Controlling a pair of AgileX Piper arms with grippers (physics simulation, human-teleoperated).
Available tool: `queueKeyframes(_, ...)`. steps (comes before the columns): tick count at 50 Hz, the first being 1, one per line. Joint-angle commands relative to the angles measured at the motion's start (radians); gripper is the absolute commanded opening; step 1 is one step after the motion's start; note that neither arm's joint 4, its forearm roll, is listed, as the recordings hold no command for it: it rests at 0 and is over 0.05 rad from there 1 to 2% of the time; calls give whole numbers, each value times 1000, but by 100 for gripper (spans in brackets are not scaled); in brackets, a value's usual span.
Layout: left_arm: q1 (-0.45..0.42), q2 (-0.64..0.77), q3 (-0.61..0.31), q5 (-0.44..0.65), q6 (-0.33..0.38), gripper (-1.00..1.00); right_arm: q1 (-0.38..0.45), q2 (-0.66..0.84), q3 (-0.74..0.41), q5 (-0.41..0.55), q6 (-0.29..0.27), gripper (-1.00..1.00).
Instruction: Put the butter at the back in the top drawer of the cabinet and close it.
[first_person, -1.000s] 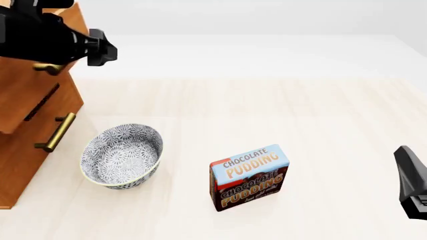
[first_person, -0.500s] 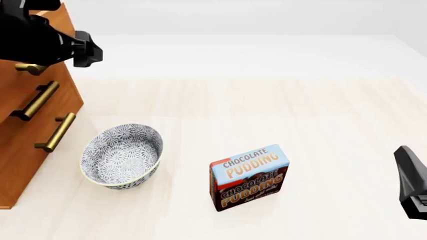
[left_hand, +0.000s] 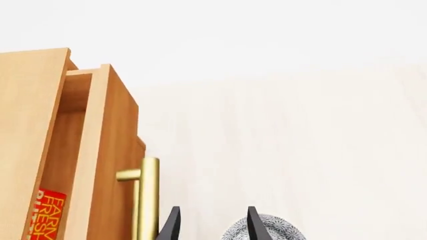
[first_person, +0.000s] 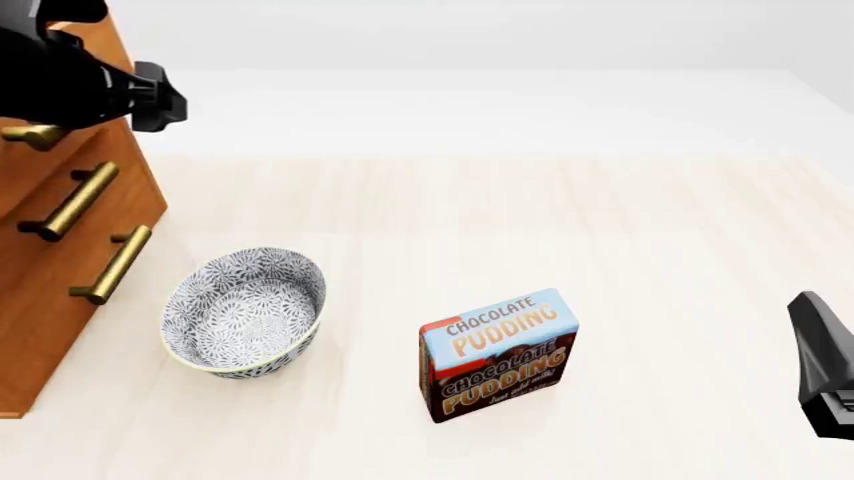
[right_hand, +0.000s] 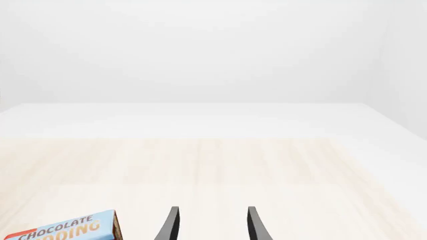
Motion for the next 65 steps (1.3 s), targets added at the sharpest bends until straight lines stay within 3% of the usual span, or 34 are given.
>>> queueKeyframes(1, 37, 30, 1, -15, 11, 100, 0, 0, 0, 0, 0, 100)
queueKeyframes(28, 119, 44, -9, -31, 58, 100, 0, 0, 0, 0, 0, 100)
queueKeyframes(65, 185, -1, -14, -17, 71, 100, 0, 0, 0, 0, 0, 100)
